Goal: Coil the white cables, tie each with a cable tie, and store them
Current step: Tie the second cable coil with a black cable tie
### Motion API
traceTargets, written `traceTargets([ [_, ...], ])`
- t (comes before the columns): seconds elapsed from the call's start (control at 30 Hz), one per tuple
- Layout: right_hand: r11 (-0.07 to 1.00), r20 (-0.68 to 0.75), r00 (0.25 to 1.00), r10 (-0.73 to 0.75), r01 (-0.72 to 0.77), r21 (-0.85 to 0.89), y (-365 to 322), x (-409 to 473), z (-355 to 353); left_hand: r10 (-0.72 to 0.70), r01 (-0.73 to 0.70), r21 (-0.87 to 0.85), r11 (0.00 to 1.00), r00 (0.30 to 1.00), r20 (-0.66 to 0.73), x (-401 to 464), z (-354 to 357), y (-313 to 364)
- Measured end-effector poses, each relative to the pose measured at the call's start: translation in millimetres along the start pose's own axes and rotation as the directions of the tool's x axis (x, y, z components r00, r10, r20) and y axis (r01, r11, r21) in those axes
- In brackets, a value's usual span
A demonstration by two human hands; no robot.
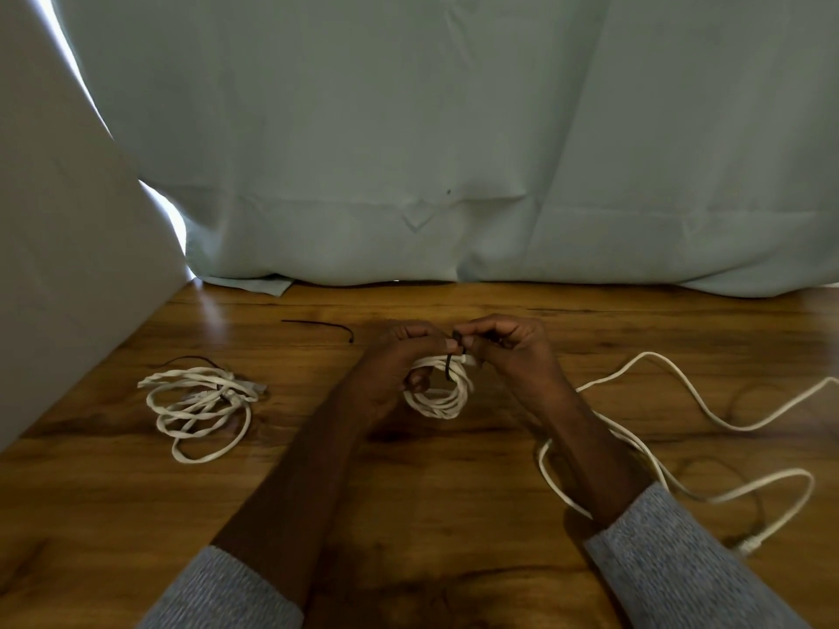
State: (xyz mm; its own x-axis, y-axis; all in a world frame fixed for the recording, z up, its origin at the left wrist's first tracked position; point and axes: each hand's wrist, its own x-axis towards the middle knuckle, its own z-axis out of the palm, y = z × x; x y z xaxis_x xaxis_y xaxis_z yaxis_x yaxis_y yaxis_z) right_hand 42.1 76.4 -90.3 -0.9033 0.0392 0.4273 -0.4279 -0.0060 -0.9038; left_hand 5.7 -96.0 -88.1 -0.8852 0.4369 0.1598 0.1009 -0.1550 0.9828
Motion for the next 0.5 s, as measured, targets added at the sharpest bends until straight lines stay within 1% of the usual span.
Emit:
traceTargets([
  [0.1,0.998,0.004,0.999,0.033,-0.033,0.053,1.6,-0.4,2.2,-0.004,0.004,-0.008,1.0,1.0,0.004,-1.1,2.3,2.8],
  [0.23,0.994,-0.012,1.0,0.021,-0.02,0.104,0.7,0.2,2.2,-0.005,0.005,-0.014,1.0,1.0,0.004,-1.5,0.7,2.3],
  [0.4,0.998,0.008,0.999,0.033,-0.034,0.055,2.4,-0.3,2.2,-0.035,0.036,-0.032,0.999,0.999,0.003,-0.4,-0.2,3.7],
  [0.5,0.995,0.009,0.998,0.065,-0.066,0.081,2.6,-0.8,3.4,-0.032,0.032,-0.033,0.999,0.999,0.0,-1.5,0.1,4.8],
])
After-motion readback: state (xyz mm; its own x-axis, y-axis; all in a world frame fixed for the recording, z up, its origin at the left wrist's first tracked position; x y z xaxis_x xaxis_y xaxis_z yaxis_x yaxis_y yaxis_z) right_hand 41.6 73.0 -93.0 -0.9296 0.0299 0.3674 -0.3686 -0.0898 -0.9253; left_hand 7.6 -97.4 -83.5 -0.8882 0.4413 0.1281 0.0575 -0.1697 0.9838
